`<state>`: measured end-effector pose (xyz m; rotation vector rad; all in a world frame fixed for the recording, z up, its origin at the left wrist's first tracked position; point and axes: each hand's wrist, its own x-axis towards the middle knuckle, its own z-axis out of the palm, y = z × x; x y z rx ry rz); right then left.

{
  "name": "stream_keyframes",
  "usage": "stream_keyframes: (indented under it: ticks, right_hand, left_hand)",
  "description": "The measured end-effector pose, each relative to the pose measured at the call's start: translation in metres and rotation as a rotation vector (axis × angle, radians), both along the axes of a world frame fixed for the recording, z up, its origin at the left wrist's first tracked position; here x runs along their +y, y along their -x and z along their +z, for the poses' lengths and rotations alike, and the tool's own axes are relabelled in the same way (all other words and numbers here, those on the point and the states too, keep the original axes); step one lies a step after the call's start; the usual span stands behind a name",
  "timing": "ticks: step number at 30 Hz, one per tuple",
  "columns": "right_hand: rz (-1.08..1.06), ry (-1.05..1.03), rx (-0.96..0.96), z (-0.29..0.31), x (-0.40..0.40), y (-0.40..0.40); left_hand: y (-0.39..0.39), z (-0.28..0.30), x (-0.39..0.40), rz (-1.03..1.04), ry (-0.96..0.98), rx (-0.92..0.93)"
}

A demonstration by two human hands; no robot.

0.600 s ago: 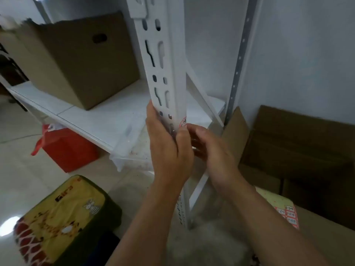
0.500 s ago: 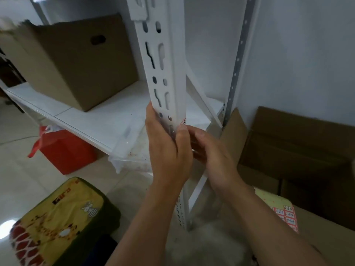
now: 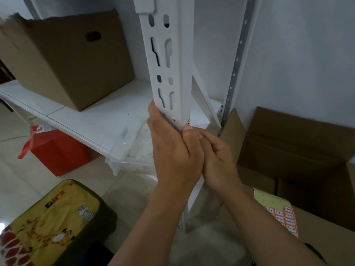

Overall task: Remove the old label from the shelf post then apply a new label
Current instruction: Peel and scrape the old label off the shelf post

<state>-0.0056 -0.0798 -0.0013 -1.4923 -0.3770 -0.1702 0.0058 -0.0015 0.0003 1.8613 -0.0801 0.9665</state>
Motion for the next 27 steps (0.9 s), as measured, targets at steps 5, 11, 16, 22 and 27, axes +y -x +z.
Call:
stream_keyframes:
  ticks: [5,11,16,22,27]
  right_hand:
    - [-0.102,0.047,-0.113,-0.007,0.004,-0.001]
    - [-0.45,0.361,-0.608,-0.015,0.008,0.001]
    - [-0.579,0.457,-0.724,-0.02,0.014,0.001]
    - [-0.613,0.524,-0.78,-0.017,0.009,-0.003]
    - [-0.605,0.587,-0.849,-0.015,0.006,-0.004]
  left_hand:
    - [-0.001,0.002,-0.001,-0.045,0.069,-0.013]
    - [-0.001,0.002,0.014,-0.381,0.474,0.051]
    - [0.0,0.004,0.025,-0.512,0.616,0.173]
    - [-0.002,0.003,0.027,-0.541,0.621,0.229]
    - [0.0,0.004,0.028,-0.554,0.632,0.254]
